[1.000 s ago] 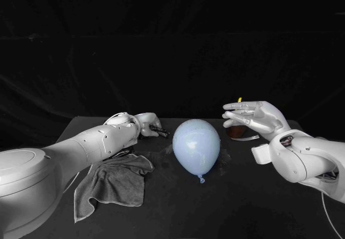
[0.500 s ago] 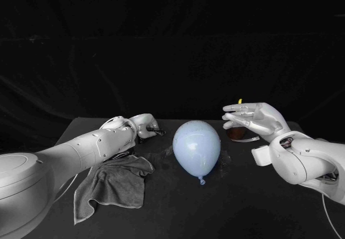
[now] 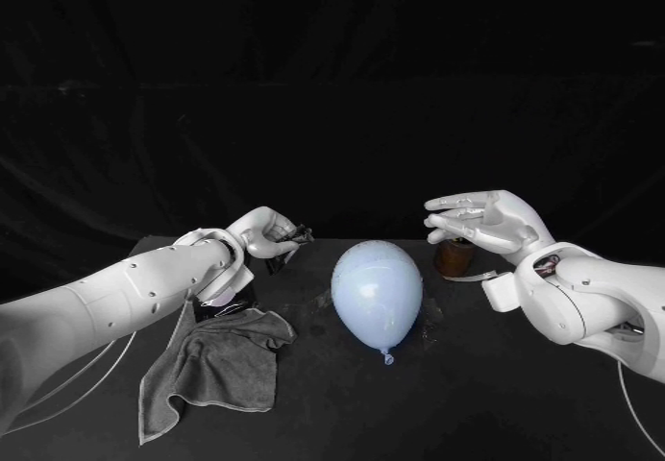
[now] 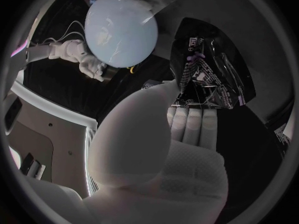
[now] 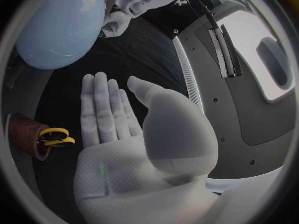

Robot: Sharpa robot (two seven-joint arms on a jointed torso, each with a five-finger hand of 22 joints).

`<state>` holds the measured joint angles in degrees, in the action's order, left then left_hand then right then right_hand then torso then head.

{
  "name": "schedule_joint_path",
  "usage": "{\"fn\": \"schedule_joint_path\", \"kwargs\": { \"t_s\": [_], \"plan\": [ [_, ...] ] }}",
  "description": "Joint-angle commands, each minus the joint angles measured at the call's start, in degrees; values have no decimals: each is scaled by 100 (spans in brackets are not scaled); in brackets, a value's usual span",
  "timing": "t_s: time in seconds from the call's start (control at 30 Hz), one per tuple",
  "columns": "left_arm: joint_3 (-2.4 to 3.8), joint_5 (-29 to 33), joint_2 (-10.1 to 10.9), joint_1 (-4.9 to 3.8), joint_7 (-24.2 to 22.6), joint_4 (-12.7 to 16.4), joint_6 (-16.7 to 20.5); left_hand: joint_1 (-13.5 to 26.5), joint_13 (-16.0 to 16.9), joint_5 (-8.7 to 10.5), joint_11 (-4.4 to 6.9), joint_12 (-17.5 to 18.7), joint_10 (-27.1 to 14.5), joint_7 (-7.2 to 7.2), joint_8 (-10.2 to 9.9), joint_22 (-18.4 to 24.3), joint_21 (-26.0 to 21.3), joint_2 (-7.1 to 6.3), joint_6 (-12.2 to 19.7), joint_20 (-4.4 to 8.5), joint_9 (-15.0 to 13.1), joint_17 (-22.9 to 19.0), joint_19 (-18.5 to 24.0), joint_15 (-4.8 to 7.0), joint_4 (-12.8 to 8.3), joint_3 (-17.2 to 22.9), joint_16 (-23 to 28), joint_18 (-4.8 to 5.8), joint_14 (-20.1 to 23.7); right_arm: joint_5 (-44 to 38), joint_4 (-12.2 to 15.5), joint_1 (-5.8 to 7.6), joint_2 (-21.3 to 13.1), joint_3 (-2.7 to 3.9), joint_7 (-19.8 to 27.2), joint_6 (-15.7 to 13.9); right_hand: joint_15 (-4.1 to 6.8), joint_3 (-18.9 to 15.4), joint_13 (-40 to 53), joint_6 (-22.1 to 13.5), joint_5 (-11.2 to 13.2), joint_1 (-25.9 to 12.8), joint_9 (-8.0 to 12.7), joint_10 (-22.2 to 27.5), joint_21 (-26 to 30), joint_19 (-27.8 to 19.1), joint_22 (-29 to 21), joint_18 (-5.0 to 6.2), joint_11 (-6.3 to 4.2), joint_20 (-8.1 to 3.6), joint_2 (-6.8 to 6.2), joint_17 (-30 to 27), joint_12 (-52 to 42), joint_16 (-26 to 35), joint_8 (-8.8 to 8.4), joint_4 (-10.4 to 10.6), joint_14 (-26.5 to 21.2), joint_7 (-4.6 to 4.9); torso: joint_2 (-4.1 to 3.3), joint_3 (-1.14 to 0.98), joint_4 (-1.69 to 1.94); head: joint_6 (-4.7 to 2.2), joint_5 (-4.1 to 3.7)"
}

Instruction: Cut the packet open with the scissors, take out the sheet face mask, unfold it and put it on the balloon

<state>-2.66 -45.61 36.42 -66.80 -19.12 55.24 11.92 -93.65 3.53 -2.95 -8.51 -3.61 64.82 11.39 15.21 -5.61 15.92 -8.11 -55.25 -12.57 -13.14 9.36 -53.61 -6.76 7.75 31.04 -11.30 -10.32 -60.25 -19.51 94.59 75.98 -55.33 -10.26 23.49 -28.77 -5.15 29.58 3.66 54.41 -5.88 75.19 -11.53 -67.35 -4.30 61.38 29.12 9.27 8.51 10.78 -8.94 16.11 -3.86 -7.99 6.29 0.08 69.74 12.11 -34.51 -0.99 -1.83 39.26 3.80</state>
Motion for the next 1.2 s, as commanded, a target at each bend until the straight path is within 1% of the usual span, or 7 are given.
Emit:
{"fn": "schedule_joint_path", "kwargs": {
  "t_s": [0.03,0.17,0.43,0.57,0.83,1.03,1.2],
  "plan": [
    [12,1736,223,-37,-462,452,-321,76,-8,6,-43,24,-39,53,-58,0,10,-24,26,-13,10,-11,68,-11,-50,12,47,14,64,-866,-66,102,77,9,-385,278,66,27,17,52,28,102,6,-126,-73,90,10,117,-63,-30,20,22,-49,-33,13,-37,117,8,47,9,12,-23,-24],
    [17,2442,484,-58,-598,923,-659,160,-9,6,-111,25,-224,116,-156,15,-9,-67,168,-57,40,-40,160,-78,-130,41,157,24,177,-1368,-141,211,186,10,-688,366,107,23,18,78,25,142,11,-215,-152,167,45,116,-94,-75,46,50,-60,-85,21,-72,218,-15,68,21,19,-34,-33],
    [15,3210,917,-65,-652,1830,-1330,283,-5,9,-182,20,-482,173,-280,-17,112,-155,354,-55,75,-76,-22,-134,-245,-31,299,-12,324,-2458,-272,428,488,12,-1295,441,184,-23,20,143,38,192,23,-365,-352,290,180,104,-151,-167,114,130,-60,-190,35,-126,416,-60,94,52,45,-166,-64],
    [13,3398,1061,-61,-620,2186,-1610,339,-6,9,-196,22,-545,181,-314,-10,120,-179,403,-57,84,-79,-42,-143,-268,-80,327,-5,339,-2836,-333,507,659,16,-1473,490,204,-55,23,166,55,178,29,-418,-421,306,235,99,-172,-192,124,164,-59,-224,39,-127,475,-73,92,48,47,-246,-36],
    [10,3703,1215,-47,-572,2618,-1981,390,-5,9,-220,22,-661,199,-374,22,91,-197,495,-73,100,-82,-35,-161,-309,-140,366,-4,361,-3524,-405,567,1005,22,-1777,504,292,-142,70,226,93,85,48,-693,-633,408,381,108,-263,-257,145,301,-121,-394,42,-65,690,-144,82,30,35,-328,-39],
    [9,3822,1257,-40,-538,2791,-2111,421,-4,9,-234,21,-729,212,-407,42,77,-194,547,-85,108,-85,-51,-172,-331,-179,391,-7,378,-3751,-430,576,1204,23,-1926,517,299,-158,75,241,126,66,51,-714,-662,409,402,104,-271,-266,126,327,-115,-419,44,-52,694,-154,80,22,34,-341,-68],
    [8,3876,1255,-36,-528,2872,-2144,430,-3,9,-238,20,-745,215,-415,49,72,-192,559,-88,110,-85,-54,-174,-335,-190,398,-8,382,-3861,-397,577,1297,23,-2061,639,266,-231,73,231,179,-168,67,-672,-640,331,379,93,-245,-235,76,376,-56,-442,27,149,619,-144,81,28,31,-337,-102]
  ]
}}
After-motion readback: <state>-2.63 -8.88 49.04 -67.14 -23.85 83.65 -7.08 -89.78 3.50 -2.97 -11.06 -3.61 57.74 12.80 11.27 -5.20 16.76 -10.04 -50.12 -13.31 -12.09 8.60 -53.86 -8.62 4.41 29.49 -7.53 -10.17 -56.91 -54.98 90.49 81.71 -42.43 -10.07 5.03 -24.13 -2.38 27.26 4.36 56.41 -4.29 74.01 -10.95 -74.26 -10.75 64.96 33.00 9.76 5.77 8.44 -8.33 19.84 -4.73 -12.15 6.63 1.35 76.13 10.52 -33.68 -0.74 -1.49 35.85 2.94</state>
